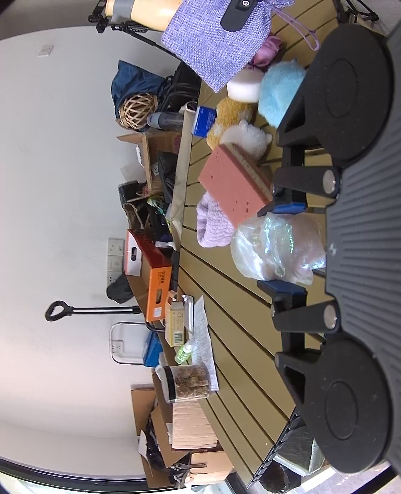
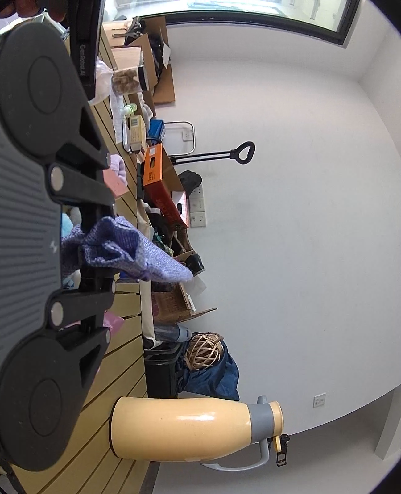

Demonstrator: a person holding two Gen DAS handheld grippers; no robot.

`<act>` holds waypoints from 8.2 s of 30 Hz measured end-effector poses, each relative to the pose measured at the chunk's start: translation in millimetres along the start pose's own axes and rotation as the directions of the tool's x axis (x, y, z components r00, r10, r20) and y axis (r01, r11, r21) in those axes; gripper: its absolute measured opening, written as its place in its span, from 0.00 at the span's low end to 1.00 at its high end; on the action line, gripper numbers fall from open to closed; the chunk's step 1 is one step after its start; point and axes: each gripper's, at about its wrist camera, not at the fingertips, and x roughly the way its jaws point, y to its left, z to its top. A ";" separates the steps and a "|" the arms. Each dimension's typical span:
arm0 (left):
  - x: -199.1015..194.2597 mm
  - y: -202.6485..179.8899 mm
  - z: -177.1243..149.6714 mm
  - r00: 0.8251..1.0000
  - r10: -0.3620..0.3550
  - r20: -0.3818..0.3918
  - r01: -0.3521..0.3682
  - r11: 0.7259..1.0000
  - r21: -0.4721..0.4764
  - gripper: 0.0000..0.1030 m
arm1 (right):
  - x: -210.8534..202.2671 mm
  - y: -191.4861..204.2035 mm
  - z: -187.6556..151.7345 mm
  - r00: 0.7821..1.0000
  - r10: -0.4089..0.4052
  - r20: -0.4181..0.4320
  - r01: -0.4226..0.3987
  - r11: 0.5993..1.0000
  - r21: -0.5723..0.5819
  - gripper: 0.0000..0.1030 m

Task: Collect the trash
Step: 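Lift the plastic bag and lavender cloth and carry both toward the black bin, then lower the plastic bag into the bin and open the left tool, then lower the lavender cloth into the bin and open the right tool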

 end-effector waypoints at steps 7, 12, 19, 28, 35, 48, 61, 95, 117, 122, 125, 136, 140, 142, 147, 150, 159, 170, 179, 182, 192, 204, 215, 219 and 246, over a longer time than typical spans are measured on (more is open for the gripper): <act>-32.9 -2.7 -9.7 0.999 -0.028 0.038 0.028 1.000 0.003 0.40 | -38.5 4.3 -0.4 0.999 0.024 0.021 -0.023 0.999 -0.038 0.15; -51.2 1.0 -26.2 0.999 -0.046 0.018 0.046 0.999 -0.006 0.40 | -69.2 5.4 -10.0 0.999 0.032 0.012 -0.031 0.998 -0.059 0.15; -76.4 6.8 -49.8 0.998 -0.062 -0.015 0.062 0.998 -0.008 0.40 | -108.1 5.5 -29.1 0.999 0.028 -0.033 -0.030 0.997 -0.074 0.15; -99.2 10.5 -80.6 0.996 -0.060 -0.073 0.062 0.998 0.014 0.40 | -144.1 10.0 -56.4 0.992 0.022 -0.123 -0.034 0.994 -0.099 0.15; -112.0 10.3 -107.0 0.990 -0.049 -0.130 0.056 0.997 0.052 0.40 | -162.3 16.1 -75.9 0.980 0.022 -0.199 -0.048 0.991 -0.126 0.15; -119.4 9.6 -150.8 0.966 -0.041 -0.254 0.073 0.990 0.120 0.40 | -171.5 12.4 -113.4 0.930 -0.006 -0.369 -0.054 0.987 -0.153 0.15; -87.4 16.6 -178.2 0.892 -0.018 -0.451 0.072 0.992 0.102 0.40 | -158.9 -20.3 -137.0 0.867 -0.081 -0.492 0.038 0.994 -0.099 0.15; 6.6 -66.3 -169.2 0.774 -0.076 -0.629 0.141 0.989 0.054 0.40 | -97.5 -80.0 -149.5 0.812 -0.155 -0.562 0.227 0.972 0.061 0.15; 61.3 -113.0 -175.6 0.723 -0.053 -0.689 0.105 0.994 0.033 0.40 | -89.6 -112.2 -172.7 0.775 -0.194 -0.602 0.305 0.948 0.087 0.15; 64.5 -116.5 -178.5 0.721 -0.036 -0.692 0.095 0.994 0.047 0.43 | -89.5 -113.3 -173.2 0.774 -0.194 -0.603 0.303 0.949 0.084 0.15; 64.3 -120.1 -178.3 0.729 -0.023 -0.684 0.092 0.994 0.065 0.56 | -89.7 -112.9 -172.7 0.775 -0.194 -0.602 0.302 0.950 0.082 0.15; 62.4 -115.4 -174.1 0.741 0.023 -0.671 0.038 0.996 0.076 1.00 | -91.2 -112.1 -170.5 0.777 -0.197 -0.598 0.303 0.950 0.081 0.15; 60.1 -113.0 -172.4 0.747 0.022 -0.664 0.039 0.996 0.077 1.00 | -89.6 -109.9 -170.0 0.778 -0.193 -0.598 0.296 0.952 0.079 0.15; 58.5 -111.4 -171.7 0.749 0.021 -0.662 0.040 0.996 0.076 1.00 | -89.1 -108.7 -169.7 0.779 -0.191 -0.597 0.293 0.953 0.077 0.15; 55.6 -106.7 -168.2 0.755 0.023 -0.655 0.032 0.997 0.072 1.00 | -87.0 -103.5 -168.0 0.782 -0.184 -0.595 0.280 0.957 0.072 0.15; 52.1 -103.1 -165.6 0.760 0.019 -0.649 0.035 0.997 0.071 1.00 | -84.4 -98.6 -166.7 0.785 -0.177 -0.594 0.268 0.961 0.068 0.15; 43.9 -80.4 -156.8 0.771 0.016 -0.637 0.039 0.997 0.073 1.00 | -76.5 -74.6 -160.8 0.799 -0.149 -0.582 0.222 0.973 0.055 0.15; 33.8 -26.1 -145.9 0.791 0.051 -0.609 -0.028 0.998 0.047 1.00 | -59.4 -30.3 -158.5 0.806 -0.080 -0.587 0.133 0.990 0.048 0.15; 25.1 17.1 -140.3 0.795 0.072 -0.602 -0.079 0.997 0.015 1.00 | -33.2 7.1 -161.0 0.775 -0.012 -0.632 0.064 0.996 0.060 0.15; 23.7 29.1 -141.2 0.795 0.083 -0.600 -0.096 0.995 0.011 1.00 | -23.8 20.6 -163.1 0.760 0.009 -0.650 0.041 0.997 0.061 0.15; 21.6 69.4 -146.4 0.787 0.118 -0.606 -0.153 0.988 -0.006 1.00 | 14.2 48.6 -176.8 0.704 0.027 -0.710 0.027 0.998 0.065 0.15; 25.6 88.7 -155.4 0.767 0.139 -0.627 -0.183 0.983 -0.006 1.00 | 41.4 52.9 -193.6 0.650 0.009 -0.760 0.054 0.997 0.059 0.16; 25.4 90.8 -156.5 0.765 0.138 -0.628 -0.184 0.983 -0.007 1.00 | 43.6 57.0 -197.9 0.628 -0.044 -0.777 0.068 0.998 -0.002 0.98; 25.1 91.4 -157.1 0.766 0.138 -0.627 -0.182 0.983 -0.006 1.00 | 42.6 55.9 -198.4 0.623 -0.055 -0.780 0.064 0.998 -0.019 1.00; 12.7 83.7 -146.4 0.799 0.138 -0.585 -0.169 0.986 0.001 1.00 | 26.4 53.6 -179.1 0.674 -0.042 -0.737 0.046 0.999 -0.014 1.00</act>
